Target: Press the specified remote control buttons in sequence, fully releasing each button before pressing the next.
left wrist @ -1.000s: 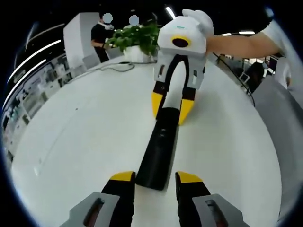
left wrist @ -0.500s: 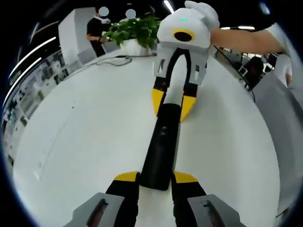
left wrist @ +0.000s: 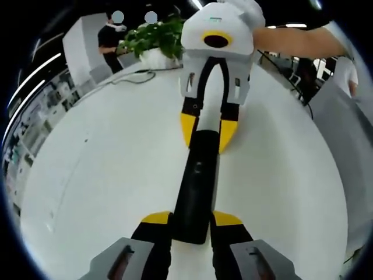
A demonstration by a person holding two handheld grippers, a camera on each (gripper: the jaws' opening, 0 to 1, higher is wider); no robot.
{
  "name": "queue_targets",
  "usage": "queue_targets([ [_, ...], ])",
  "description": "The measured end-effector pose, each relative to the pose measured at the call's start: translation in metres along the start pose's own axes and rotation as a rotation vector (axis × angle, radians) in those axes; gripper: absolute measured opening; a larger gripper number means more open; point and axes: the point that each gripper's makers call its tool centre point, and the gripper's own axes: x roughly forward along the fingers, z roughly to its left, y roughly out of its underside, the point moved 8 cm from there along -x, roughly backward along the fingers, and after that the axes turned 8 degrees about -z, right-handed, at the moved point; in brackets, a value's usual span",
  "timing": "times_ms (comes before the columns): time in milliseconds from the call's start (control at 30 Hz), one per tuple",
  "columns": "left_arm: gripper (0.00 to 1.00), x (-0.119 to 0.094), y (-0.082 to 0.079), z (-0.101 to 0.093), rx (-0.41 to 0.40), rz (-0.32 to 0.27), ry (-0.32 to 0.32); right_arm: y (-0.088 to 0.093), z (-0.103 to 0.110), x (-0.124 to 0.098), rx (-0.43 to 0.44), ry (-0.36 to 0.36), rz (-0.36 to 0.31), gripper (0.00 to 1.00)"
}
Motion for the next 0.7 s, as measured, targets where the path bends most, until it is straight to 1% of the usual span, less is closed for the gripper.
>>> queue_targets([
  [100, 0.23, -0.002, 0.001, 0.000, 0.009, -0.012, 0.002, 0.001, 0.000, 0.000, -0.006, 0.004, -0.015, 0.18],
  [200, 0.23, -0.002, 0.001, 0.000, -0.003, -0.018, -0.004, 0.000, -0.001, 0.000, -0.019, 0.010, -0.019, 0.18],
  [333, 0.23, -0.002, 0.000, -0.005, -0.008, -0.009, -0.008, 0.000, 0.001, 0.000, -0.027, 0.008, -0.021, 0.18],
  [400, 0.22, -0.005, -0.001, -0.008, -0.010, -0.005, 0.000, 0.000, 0.003, -0.001, -0.061, 0.011, -0.012, 0.18],
  [600, 0.22, -0.011, -0.005, -0.019, -0.011, -0.010, -0.005, -0.004, 0.015, -0.009, -0.064, 0.005, -0.022, 0.18],
  [700, 0.22, -0.015, -0.010, -0.028, -0.003, -0.012, -0.008, -0.006, 0.023, -0.014, -0.068, 0.006, -0.021, 0.18],
])
